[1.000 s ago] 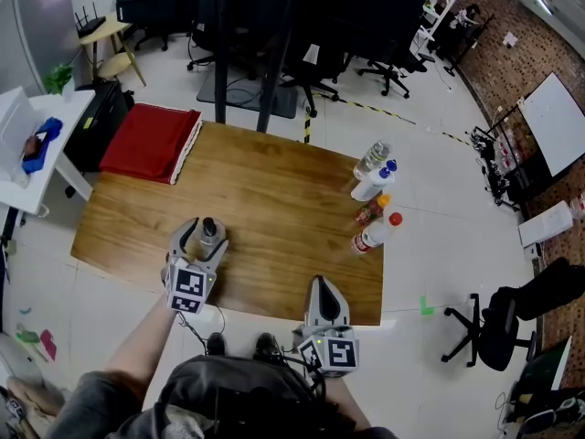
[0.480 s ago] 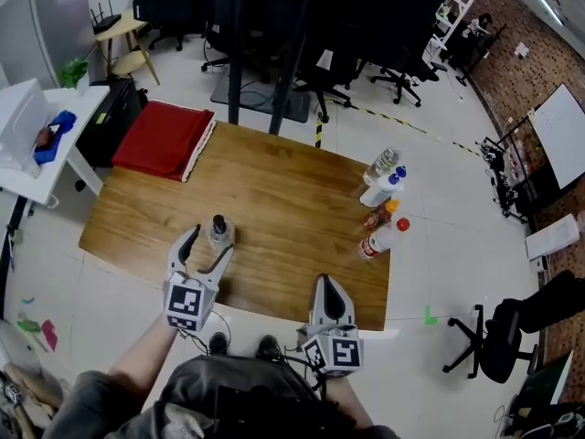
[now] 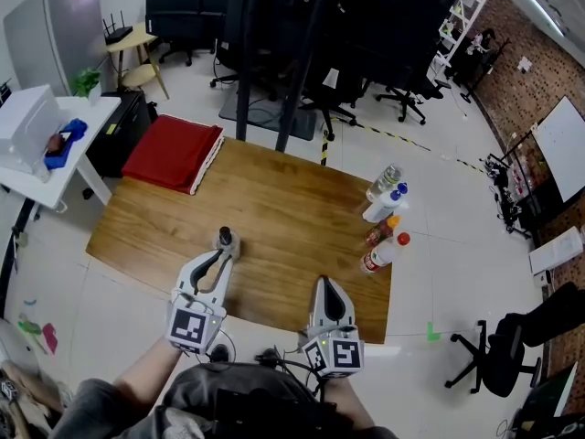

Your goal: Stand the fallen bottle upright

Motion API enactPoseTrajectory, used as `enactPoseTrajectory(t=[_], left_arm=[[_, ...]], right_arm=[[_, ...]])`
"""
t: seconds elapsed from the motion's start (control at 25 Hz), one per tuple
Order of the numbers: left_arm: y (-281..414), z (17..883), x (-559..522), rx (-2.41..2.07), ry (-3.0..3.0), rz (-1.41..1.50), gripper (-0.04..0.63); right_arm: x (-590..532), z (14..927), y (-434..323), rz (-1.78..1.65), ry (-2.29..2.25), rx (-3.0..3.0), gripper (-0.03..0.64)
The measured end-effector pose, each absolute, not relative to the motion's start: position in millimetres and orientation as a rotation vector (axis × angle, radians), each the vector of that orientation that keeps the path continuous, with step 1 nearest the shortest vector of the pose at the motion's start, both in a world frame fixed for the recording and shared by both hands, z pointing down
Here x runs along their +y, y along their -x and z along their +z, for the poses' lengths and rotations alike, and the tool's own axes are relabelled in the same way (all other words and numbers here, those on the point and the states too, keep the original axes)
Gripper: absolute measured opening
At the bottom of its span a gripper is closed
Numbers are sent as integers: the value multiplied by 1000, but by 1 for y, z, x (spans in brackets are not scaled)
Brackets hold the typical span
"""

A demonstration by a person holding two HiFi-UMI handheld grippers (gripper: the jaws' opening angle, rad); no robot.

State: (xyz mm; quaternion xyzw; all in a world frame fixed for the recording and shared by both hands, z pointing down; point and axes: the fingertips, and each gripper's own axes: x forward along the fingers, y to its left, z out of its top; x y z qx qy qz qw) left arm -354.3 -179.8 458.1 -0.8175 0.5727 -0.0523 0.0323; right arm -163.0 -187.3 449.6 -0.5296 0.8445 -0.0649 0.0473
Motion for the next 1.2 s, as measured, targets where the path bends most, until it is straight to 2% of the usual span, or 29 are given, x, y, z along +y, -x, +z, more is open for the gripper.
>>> enactPoseTrajectory(t=[0.08,0.24,1.2], left_arm=[[357,461,-178,1789,2510,-178,58],[361,471,-176,1840,2509,-208,25],[360,483,-184,1860,2517,-268,25]], right_arm=[[-188,447,165,-184,1609,2590,0],[-188,447,167,-188,1591,2612,-2],[-191,463,170,-184,1525,2722,-2]])
